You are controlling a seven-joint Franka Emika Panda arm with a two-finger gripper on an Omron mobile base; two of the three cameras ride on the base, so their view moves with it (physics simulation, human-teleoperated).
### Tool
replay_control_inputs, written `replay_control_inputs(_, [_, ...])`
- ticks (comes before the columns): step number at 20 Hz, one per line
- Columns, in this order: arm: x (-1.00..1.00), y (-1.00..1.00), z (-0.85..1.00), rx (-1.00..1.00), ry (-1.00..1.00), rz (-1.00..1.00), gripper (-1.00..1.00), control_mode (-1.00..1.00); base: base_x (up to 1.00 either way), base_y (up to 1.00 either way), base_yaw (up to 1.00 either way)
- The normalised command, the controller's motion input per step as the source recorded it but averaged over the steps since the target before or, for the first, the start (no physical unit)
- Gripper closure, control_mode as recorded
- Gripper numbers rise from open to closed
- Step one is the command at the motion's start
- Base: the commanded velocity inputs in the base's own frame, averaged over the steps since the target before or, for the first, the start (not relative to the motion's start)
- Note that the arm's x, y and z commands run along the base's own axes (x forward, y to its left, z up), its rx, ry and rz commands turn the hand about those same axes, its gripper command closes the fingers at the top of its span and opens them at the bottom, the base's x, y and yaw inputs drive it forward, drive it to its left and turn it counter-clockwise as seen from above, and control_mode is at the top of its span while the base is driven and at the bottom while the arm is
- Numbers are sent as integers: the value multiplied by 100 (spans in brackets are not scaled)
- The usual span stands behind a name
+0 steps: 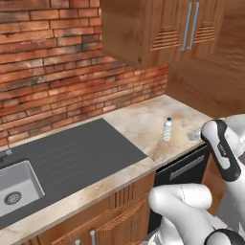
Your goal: Take the bottled waters from the counter and place them in the freezer to freeze. Close the freezer door after placing the bottles.
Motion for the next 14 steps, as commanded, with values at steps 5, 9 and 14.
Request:
replay_control_inputs(5, [8,0,-30,-10,-39,16,-100,-100,0,0,0])
replay_control_inputs(9, [12,-3,-35,-10,-24,3,-100,-100,0,0,0])
replay_control_inputs(14, [27,-6,-13,-2,-5,4,-100,-100,0,0,0])
